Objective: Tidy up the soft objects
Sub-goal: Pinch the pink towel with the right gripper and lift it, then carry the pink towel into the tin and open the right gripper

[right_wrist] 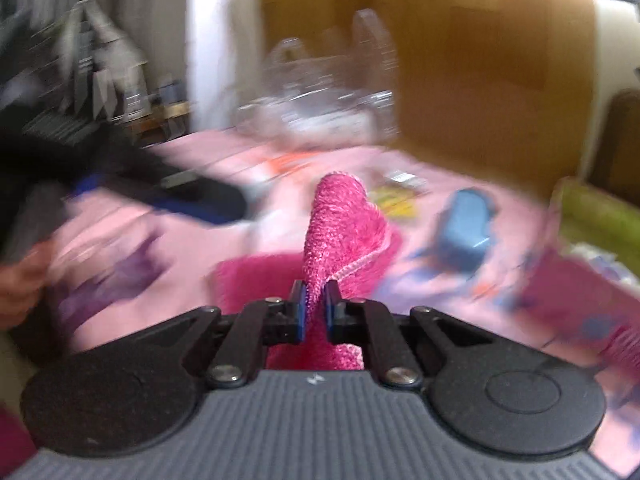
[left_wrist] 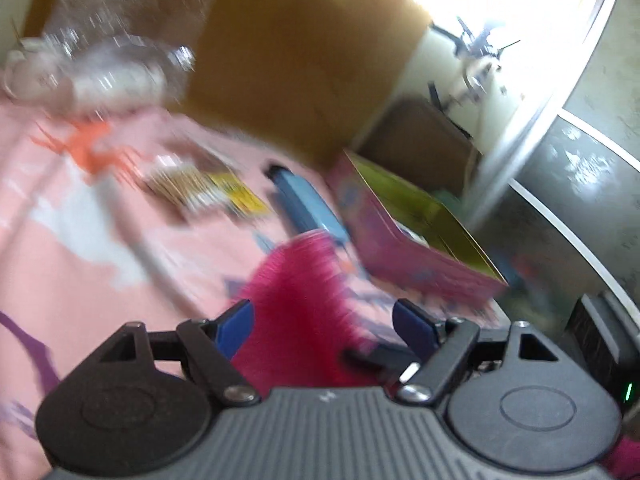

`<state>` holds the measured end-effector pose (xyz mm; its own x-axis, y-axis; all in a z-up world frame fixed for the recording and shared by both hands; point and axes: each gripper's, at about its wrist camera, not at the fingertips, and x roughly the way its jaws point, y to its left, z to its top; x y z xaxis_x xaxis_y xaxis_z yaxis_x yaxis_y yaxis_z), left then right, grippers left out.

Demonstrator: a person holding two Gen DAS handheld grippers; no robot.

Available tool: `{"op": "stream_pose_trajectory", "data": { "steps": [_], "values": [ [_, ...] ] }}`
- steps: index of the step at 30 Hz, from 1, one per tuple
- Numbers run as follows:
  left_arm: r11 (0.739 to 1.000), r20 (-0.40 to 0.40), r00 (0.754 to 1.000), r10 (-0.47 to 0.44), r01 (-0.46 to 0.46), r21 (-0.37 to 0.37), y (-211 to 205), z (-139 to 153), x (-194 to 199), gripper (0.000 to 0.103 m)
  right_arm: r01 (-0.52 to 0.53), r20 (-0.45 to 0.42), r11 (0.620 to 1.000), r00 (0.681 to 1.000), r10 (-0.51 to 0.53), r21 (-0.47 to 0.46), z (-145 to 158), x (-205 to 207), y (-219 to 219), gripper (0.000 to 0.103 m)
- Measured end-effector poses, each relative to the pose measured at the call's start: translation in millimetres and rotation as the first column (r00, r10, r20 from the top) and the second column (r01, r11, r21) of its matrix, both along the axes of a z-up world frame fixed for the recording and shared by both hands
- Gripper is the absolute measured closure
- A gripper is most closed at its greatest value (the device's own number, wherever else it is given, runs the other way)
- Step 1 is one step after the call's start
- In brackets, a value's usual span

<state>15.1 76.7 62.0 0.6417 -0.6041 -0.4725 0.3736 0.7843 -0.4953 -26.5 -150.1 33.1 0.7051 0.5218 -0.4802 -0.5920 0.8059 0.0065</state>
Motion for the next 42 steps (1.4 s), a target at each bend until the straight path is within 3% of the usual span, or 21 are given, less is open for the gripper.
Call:
{"op": "stream_pose_trajectory", "data": {
  "steps": [3,6,8,10,11,15,16,17,18,19,20,21,26,30,32,34,37,39,40,41,42],
  "values": [
    [0.998,-0.058,0.997,-0.057,0.056,-0.017,-15.6,-8.9,0.2,0.026,-0.068,-0.019,0.998,0.997,0.068,0.005,-15.6,-9.2,12.4,0.088],
    [0.999,-0.08,0.996,-0.04,0.042,0.028,-24.7,-17.5,-3.5,0.041,-0.084,-0.008,0.996,0.996,0.084,-0.005,-18.6,-10.5,19.4,0.078],
    [0.997,-0.101,0.995,0.0,0.008,0.081,-25.2,-22.7,-2.0,0.041,-0.083,-0.003,0.996,0.997,0.083,0.013,-13.5,-11.0,15.0,0.058],
    [0.992,-0.117,0.992,0.044,-0.03,0.119,-22.3,-26.1,-3.6,0.036,-0.049,0.021,0.998,0.999,0.048,0.029,-10.1,-14.1,11.0,0.015],
    [0.992,-0.122,0.991,0.054,-0.04,0.119,-19.7,-26.5,-4.9,0.032,-0.035,0.036,0.999,0.999,0.033,0.036,-8.8,-15.0,7.8,0.013],
    [0.992,-0.113,0.992,0.058,-0.045,0.118,-15.4,-23.1,-9.9,0.029,-0.019,-0.079,0.999,0.997,0.023,0.044,-18.3,10.1,12.2,0.014],
    [0.992,-0.121,0.991,0.055,-0.04,0.122,-17.5,-24.4,-8.9,0.029,-0.018,-0.109,0.999,0.994,0.022,0.036,-23.2,13.0,16.2,0.02],
    [0.992,-0.137,0.989,0.048,-0.032,0.119,-20.0,-25.6,-6.5,0.035,-0.034,-0.13,0.999,0.991,0.038,0.029,-29.4,14.7,22.1,0.022],
    [0.994,-0.161,0.986,0.039,-0.021,0.107,-22.2,-29.9,-3.8,0.038,-0.045,-0.082,0.999,0.996,0.044,-0.01,-31.1,8.5,30.0,0.041],
    [0.996,-0.19,0.981,0.024,-0.007,0.087,-24.9,-35.8,-1.8,0.041,-0.069,-0.055,0.997,0.996,0.067,-0.035,-28.6,-1.3,35.5,0.066],
    [0.997,-0.196,0.98,0.012,0.004,0.078,-27.9,-39.5,-2.2,0.053,-0.096,-0.054,0.995,0.994,0.094,-0.029,-26.5,-4.1,37.9,0.077],
    [0.995,-0.173,0.985,0.007,0.01,0.095,-32.7,-38.3,-4.8,0.057,-0.096,-0.04,0.995,0.995,0.095,-0.026,-23.9,-6.1,38.2,0.08],
    [0.987,-0.096,0.992,-0.084,0.096,0.125,-61.9,-9.0,-0.1,0.057,-0.002,0.101,1.0,0.995,0.0,0.02,-0.7,-8.5,8.8,0.081],
    [0.975,0.007,0.982,-0.188,0.186,0.121,-107.0,35.4,23.1,0.057,0.139,0.225,0.989,0.963,-0.149,0.06,28.0,1.3,-36.3,0.08],
    [0.964,0.051,0.97,-0.239,0.231,0.132,-136.0,54.2,38.2,0.057,0.206,0.245,0.975,0.944,-0.219,0.08,37.7,13.7,-59.7,0.08],
    [0.949,0.091,0.953,-0.29,0.273,0.158,-170.1,67.0,58.1,0.057,0.267,0.231,0.957,0.93,-0.286,0.109,44.7,32.2,-85.3,0.08],
    [0.931,0.089,0.938,-0.335,0.315,0.186,-218.1,69.7,93.7,0.057,0.339,0.167,0.931,0.919,-0.358,0.134,45.1,68.3,-118.6,0.08],
    [0.919,0.078,0.934,-0.348,0.324,0.223,-248.9,65.0,116.0,0.048,0.384,0.103,0.911,0.91,-0.401,0.148,41.3,95.5,-137.1,0.079],
    [0.916,0.067,0.936,-0.347,0.323,0.237,-260.6,61.6,125.8,0.043,0.415,0.075,0.897,0.9,-0.429,0.155,38.5,111.1,-143.5,0.075],
    [0.913,0.057,0.938,-0.342,0.317,0.255,-271.3,57.8,135.2,0.028,0.446,0.047,0.881,0.888,-0.458,0.156,35.2,125.8,-149.2,0.071],
    [0.909,0.056,0.942,-0.332,0.303,0.286,-285.9,53.0,145.2,0.022,0.476,0.029,0.867,0.874,-0.485,0.144,30.7,138.4,-153.0,0.047]
  ]
}}
